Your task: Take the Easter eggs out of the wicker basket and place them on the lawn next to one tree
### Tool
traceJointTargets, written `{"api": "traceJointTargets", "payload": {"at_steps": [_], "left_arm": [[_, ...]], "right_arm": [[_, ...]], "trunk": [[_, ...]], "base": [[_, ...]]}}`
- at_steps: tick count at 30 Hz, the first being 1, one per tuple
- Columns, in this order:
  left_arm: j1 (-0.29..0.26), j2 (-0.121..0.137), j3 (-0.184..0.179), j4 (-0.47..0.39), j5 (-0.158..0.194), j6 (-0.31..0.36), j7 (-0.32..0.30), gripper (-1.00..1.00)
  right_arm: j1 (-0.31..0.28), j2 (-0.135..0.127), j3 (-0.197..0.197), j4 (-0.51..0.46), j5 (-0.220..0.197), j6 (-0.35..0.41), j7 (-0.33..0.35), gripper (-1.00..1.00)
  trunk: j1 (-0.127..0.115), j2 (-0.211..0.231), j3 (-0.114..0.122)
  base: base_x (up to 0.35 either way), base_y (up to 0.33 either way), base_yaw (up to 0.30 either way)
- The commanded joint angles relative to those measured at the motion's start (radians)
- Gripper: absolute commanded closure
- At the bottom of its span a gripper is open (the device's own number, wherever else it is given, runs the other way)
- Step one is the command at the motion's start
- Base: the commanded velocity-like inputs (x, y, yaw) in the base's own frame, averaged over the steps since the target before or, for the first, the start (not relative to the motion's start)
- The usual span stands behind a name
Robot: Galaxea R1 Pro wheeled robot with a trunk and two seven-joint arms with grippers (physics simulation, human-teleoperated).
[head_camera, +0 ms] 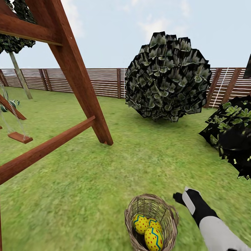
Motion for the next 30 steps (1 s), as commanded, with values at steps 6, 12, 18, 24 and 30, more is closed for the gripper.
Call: {"api": "traceJointTargets", "payload": {"at_steps": [6,12,18,24,30], "left_arm": [[-0.001,0.000,-0.001,0.001,-0.001,-0.003,0.000,-1.00],[-0.001,0.001,-0.001,0.001,-0.001,-0.003,0.000,-1.00],[-0.001,0.001,-0.001,0.001,-0.001,-0.004,0.000,-1.00],[0.000,0.000,-0.001,0.002,-0.001,-0.004,0.000,-1.00],[-0.001,0.000,-0.001,0.002,-0.002,-0.003,0.000,-1.00]], "right_arm": [[-0.074,-0.006,0.001,0.116,0.070,-0.001,-0.010,-1.00],[-0.089,-0.007,0.001,0.155,0.093,-0.003,-0.011,-1.00],[-0.092,-0.010,0.002,0.176,0.116,-0.003,-0.010,-1.00],[-0.092,-0.010,0.003,0.183,0.142,-0.003,-0.010,-1.00],[-0.092,-0.004,0.003,0.187,0.184,-0.003,-0.010,-1.00]], "trunk": [[0.000,-0.001,-0.001],[0.000,-0.001,-0.001],[0.000,-0.001,-0.001],[0.000,-0.001,-0.001],[0.000,-0.001,-0.001]], "base": [[0.003,-0.001,0.000],[0.069,-0.068,0.000],[0.031,-0.045,0.000],[0.006,-0.009,0.000],[0.104,-0.002,0.000]]}}
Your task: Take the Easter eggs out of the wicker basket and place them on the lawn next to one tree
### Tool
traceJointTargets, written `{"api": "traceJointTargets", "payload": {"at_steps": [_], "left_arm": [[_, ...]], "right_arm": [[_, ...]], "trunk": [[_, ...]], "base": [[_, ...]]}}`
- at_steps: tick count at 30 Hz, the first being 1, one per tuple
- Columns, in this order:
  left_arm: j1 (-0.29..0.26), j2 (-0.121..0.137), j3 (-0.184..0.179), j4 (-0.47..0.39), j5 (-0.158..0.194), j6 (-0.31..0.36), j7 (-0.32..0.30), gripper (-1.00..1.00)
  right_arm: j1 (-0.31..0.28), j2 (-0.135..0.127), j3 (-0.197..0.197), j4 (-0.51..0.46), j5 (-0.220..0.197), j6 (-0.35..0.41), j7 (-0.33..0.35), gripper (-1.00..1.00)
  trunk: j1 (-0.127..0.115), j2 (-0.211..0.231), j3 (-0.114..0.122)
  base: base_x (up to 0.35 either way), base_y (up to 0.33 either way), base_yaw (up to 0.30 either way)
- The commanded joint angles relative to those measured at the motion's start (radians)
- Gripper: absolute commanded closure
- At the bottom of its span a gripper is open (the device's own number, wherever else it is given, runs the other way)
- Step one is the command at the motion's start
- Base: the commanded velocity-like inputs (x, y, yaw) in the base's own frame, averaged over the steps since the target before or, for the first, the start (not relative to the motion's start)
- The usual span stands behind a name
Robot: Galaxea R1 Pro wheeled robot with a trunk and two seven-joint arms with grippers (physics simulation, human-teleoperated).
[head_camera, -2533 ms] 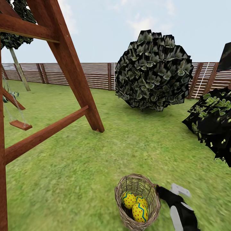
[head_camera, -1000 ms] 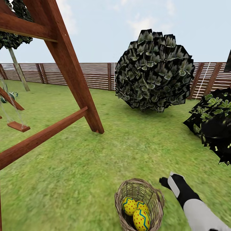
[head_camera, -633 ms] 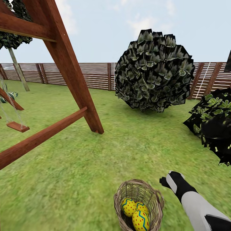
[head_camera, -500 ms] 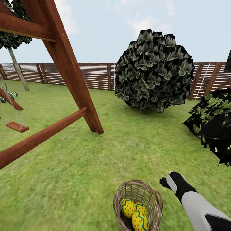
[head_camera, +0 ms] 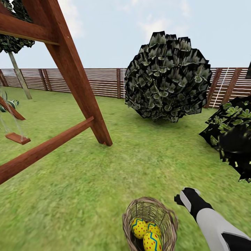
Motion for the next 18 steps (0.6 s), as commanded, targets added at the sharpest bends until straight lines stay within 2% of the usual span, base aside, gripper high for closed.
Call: {"api": "traceJointTargets", "payload": {"at_steps": [1,5,13,18], "left_arm": [[-0.001,0.000,0.000,0.001,-0.001,-0.003,0.000,-1.00],[-0.001,0.001,0.000,0.000,0.000,-0.004,0.000,-1.00],[0.000,0.001,0.000,-0.023,0.001,-0.005,0.000,-1.00],[0.005,0.002,0.005,-0.174,0.004,0.022,-0.001,-1.00]], "right_arm": [[0.000,0.001,-0.002,-0.001,0.002,0.003,-0.005,-1.00],[0.000,0.003,-0.001,0.000,0.022,0.003,-0.005,-1.00],[0.000,0.004,-0.001,0.006,0.032,0.003,-0.005,-1.00],[0.000,0.004,-0.001,0.010,0.033,0.000,-0.005,-1.00]], "trunk": [[0.000,0.000,-0.001],[0.000,0.000,-0.001],[0.000,0.000,-0.001],[0.000,0.000,-0.001]], "base": [[0.122,-0.001,0.000],[0.066,0.000,0.000],[0.016,0.000,0.000],[0.002,0.000,0.000]]}}
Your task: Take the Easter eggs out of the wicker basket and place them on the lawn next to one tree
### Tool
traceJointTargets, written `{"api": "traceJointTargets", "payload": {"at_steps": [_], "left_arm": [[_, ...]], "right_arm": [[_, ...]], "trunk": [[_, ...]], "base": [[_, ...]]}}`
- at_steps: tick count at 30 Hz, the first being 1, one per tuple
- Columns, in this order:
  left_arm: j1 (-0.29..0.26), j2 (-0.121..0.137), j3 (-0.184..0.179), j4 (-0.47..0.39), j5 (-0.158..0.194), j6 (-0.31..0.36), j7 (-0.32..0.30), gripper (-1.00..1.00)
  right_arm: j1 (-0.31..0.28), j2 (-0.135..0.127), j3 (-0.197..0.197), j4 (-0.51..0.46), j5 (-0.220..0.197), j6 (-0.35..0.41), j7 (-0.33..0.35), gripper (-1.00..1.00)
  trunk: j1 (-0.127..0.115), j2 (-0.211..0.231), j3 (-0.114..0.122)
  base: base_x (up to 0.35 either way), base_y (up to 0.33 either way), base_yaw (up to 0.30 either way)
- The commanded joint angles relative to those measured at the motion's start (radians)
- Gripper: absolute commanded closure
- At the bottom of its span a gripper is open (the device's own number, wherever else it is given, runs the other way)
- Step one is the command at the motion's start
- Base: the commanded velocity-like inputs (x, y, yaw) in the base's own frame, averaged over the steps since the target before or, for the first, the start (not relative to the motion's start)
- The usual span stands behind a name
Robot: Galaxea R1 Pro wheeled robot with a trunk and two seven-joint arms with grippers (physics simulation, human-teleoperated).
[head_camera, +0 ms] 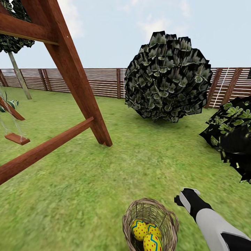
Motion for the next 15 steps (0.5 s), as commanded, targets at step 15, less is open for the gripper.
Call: {"api": "traceJointTargets", "payload": {"at_steps": [15], "left_arm": [[0.097,0.073,0.096,-1.050,0.065,0.902,0.000,-1.00]], "right_arm": [[0.000,0.001,-0.003,0.014,-0.002,-0.019,-0.003,-1.00]], "trunk": [[0.000,-0.001,-0.001]], "base": [[0.000,0.000,0.000]]}}
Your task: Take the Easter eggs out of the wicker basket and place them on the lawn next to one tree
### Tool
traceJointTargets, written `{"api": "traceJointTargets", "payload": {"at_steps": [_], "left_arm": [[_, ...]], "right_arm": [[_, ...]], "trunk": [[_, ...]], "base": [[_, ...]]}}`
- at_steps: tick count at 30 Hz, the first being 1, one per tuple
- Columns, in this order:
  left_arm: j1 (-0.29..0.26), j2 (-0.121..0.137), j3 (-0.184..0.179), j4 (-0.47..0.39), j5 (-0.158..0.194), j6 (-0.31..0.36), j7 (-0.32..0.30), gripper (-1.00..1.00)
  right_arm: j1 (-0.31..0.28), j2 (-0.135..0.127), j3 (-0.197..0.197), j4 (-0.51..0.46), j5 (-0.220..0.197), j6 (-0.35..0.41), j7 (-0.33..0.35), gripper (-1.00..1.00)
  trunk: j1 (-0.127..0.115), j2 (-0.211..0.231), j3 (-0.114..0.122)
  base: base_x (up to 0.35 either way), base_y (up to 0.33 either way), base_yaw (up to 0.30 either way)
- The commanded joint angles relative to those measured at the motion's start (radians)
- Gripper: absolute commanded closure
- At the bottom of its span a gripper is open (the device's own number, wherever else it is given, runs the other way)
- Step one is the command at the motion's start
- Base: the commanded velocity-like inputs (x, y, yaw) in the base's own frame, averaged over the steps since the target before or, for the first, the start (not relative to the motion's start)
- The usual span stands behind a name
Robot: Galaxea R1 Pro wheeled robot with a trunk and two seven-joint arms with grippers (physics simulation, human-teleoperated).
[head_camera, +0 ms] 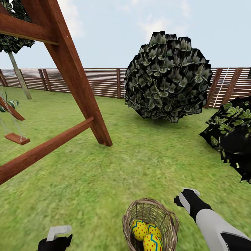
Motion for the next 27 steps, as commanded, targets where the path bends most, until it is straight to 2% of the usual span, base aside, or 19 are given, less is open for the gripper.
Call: {"api": "traceJointTargets", "payload": {"at_steps": [1,5,6,10,13,16,27], "left_arm": [[0.004,0.001,0.019,-0.050,0.008,0.078,-0.002,-1.00],[0.005,0.002,0.039,-0.101,0.010,0.164,-0.003,-1.00],[0.002,0.002,0.044,-0.120,0.011,0.212,-0.003,-1.00],[-0.014,-0.002,0.046,-0.151,0.012,0.333,-0.004,-1.00],[-0.030,-0.004,0.046,-0.173,0.013,0.380,-0.006,-1.00],[-0.038,-0.004,0.046,-0.183,0.014,0.398,-0.008,-1.00],[-0.042,-0.002,0.050,-0.188,0.017,0.402,-0.041,-1.00]], "right_arm": [[0.000,0.000,-0.002,-0.001,-0.003,0.004,-0.003,-1.00],[0.000,0.000,-0.003,0.000,-0.003,0.004,-0.003,-1.00],[0.000,0.000,-0.003,0.001,-0.003,0.004,-0.003,-1.00],[0.000,0.002,-0.002,0.005,-0.003,0.004,-0.003,-1.00],[0.000,0.003,-0.001,0.006,-0.003,0.004,-0.003,-1.00],[0.000,0.005,0.000,0.006,-0.003,0.004,-0.002,-1.00],[0.000,0.005,0.005,0.027,-0.004,-0.009,-0.002,-1.00]], "trunk": [[0.000,-0.001,-0.001],[0.000,-0.001,-0.001],[0.000,-0.001,-0.001],[0.000,-0.001,-0.001],[0.000,-0.001,-0.001],[0.000,-0.001,-0.001],[0.042,-0.078,-0.035]], "base": [[0.000,0.000,0.000],[0.000,0.000,0.000],[0.000,0.000,0.000],[0.000,0.000,0.000],[0.000,0.000,0.000],[0.000,0.000,0.000],[0.000,0.000,0.000]]}}
